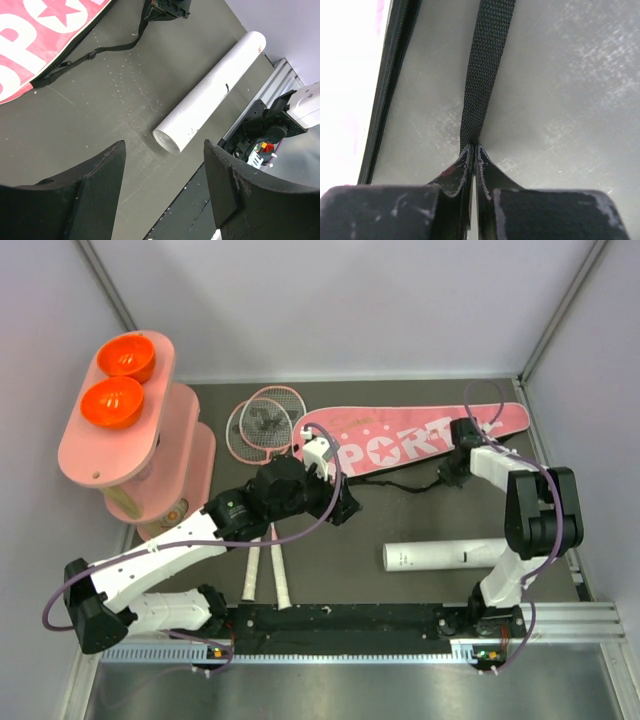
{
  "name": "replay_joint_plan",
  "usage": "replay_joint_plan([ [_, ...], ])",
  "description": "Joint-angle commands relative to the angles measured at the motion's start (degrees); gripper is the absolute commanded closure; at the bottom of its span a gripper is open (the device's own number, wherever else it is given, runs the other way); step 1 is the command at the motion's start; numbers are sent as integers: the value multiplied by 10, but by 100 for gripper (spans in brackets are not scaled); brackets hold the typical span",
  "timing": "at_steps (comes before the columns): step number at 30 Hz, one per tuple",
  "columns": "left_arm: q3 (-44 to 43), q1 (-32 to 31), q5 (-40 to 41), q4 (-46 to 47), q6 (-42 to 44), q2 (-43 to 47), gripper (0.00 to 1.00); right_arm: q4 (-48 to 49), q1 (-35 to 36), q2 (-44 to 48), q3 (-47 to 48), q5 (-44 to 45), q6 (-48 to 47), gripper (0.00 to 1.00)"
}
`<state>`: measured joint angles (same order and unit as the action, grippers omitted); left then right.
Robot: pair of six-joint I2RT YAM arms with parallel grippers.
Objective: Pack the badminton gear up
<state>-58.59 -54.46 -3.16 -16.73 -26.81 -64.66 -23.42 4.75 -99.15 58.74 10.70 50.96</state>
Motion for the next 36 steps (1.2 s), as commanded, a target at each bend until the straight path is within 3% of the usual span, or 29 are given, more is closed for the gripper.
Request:
replay_joint_plan([
  [1, -6, 1, 16, 4, 26, 11, 31, -6, 25, 10, 17, -20, -18, 100],
  [5, -25, 5, 20, -8, 47, 3, 28, -7, 25, 37, 59, -104, -76, 100],
  [10, -46, 32, -17, -5, 58, -22, 24, -13, 25, 74, 74, -211, -54, 100],
  [28, -223, 49, -40, 7, 207, -212, 24, -20, 25, 145, 115, -306, 30, 100],
  [36, -266, 51, -2, 27, 249, -299, 25, -22, 25, 155, 132, -333, 39, 100],
])
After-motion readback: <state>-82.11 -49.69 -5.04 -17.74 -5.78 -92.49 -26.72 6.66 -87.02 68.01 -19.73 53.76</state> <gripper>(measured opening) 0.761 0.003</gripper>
